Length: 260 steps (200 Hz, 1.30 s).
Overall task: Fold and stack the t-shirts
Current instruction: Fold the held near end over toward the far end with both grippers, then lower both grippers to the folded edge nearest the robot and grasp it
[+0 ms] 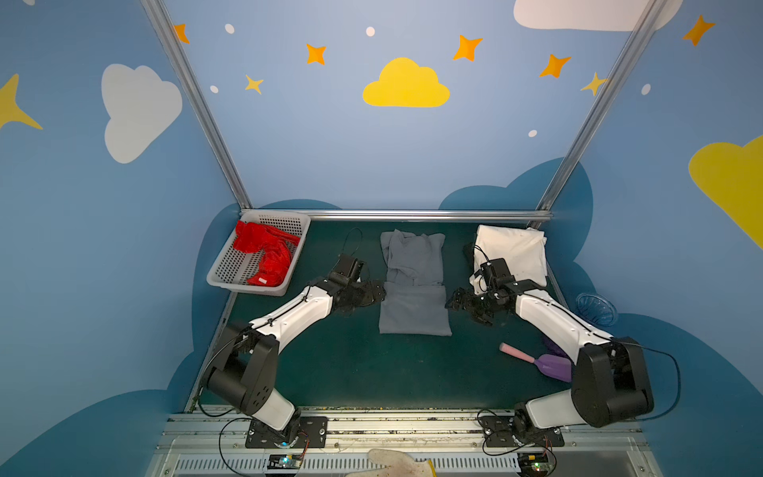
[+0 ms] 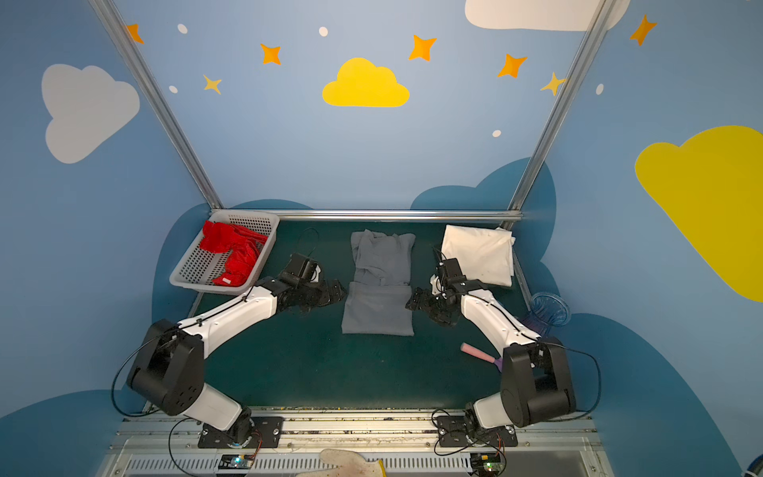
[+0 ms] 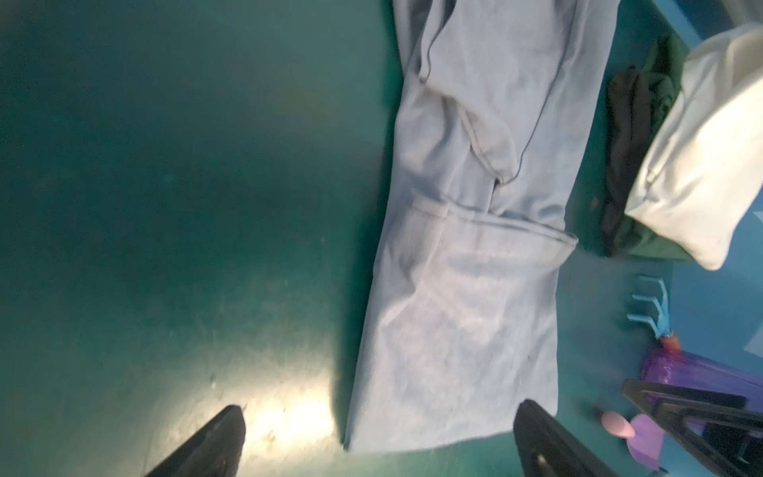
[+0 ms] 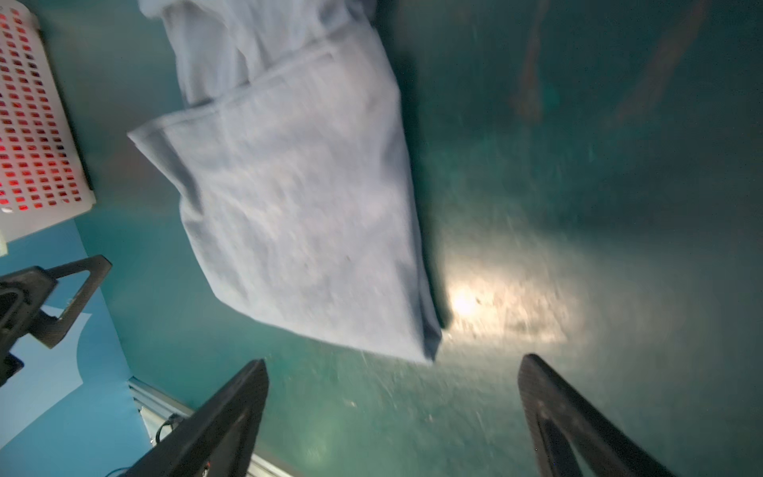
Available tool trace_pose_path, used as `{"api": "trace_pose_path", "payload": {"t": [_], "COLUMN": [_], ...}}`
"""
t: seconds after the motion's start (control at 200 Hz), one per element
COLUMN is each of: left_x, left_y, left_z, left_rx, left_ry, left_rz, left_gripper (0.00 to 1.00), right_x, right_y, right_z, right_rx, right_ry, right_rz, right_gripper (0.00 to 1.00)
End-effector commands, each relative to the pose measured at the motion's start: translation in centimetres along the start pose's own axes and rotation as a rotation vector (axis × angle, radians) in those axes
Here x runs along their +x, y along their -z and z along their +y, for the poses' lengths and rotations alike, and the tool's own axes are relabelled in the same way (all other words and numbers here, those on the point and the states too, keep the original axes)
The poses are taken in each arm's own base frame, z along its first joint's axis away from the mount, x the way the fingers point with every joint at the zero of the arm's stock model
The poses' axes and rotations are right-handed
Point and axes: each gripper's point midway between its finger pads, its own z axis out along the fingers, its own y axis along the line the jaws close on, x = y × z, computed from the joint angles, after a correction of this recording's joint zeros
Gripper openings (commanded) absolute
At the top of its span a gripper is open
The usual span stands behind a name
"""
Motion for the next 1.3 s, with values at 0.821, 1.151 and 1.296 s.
{"api": "trace_pose_path", "payload": {"t": [0.821, 1.151, 1.296], "left_x": [8.2, 9.9, 10.5], "left_y": [-2.6, -4.8, -5.6], "left_z": [-0.5, 0.3, 1.3], "left_rx": [0.257, 0.205, 0.17], "left_ry": [0.302, 0.429, 0.481], "left_rz": [0.101, 0.162, 0.161], "left_gripper": [0.95, 0.79, 0.74], "right_x": [5.5, 6.2, 6.7], "right_y": [-5.8, -7.3, -7.3], "right_z": [-1.6, -3.4, -4.6], "right_rx": [-0.248, -0.233, -0.196], "right_ry": [-0.264, -0.381, -0.417], "right_rz": [0.067, 0.045, 0.019], "right_gripper": [0.97, 0.83, 0.79]}}
